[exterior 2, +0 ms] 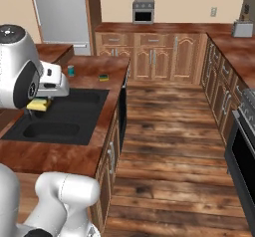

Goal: Open the cabinet. Pick the sponge and place it next to the sink. Then close the cabinet.

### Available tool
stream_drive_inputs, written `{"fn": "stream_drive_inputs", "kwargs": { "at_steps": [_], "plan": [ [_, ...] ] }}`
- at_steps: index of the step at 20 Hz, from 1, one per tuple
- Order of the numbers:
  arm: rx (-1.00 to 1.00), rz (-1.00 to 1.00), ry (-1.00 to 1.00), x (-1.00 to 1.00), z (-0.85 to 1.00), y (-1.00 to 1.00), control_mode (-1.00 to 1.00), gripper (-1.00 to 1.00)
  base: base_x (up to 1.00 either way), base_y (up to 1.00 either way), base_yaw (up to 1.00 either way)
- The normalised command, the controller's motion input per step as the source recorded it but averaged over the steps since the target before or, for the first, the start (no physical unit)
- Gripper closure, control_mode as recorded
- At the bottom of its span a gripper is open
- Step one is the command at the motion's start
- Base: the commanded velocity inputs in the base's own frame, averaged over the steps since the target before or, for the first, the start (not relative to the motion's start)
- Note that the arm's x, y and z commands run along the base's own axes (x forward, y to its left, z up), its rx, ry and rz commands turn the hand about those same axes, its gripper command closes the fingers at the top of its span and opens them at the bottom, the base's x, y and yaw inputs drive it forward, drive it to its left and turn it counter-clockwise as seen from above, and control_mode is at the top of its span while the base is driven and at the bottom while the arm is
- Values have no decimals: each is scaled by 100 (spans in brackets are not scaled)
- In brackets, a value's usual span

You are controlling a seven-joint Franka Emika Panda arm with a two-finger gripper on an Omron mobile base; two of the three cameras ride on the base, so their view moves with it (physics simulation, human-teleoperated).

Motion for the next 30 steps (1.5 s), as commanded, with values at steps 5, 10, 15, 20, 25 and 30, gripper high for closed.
{"fn": "stream_drive_inputs", "kwargs": {
  "at_steps": [5, 10, 15, 20, 25, 30],
  "plan": [
    [-8, 9, 30, 0, 0, 69, -100, 100, 0, 0, 0],
    [-3, 15, 25, 0, 0, 4, -100, 100, 0, 0, 0],
    [-2, 4, 12, 12, -4, 0, -100, 100, 0, 0, 0],
    [-1, 0, -15, 38, -36, 0, -100, 100, 0, 0, 0],
    [0, 1, -22, 33, -63, 1, -100, 100, 0, 0, 0],
    [0, 9, -10, 7, -68, 18, -100, 100, 0, 0, 0]
  ]
}}
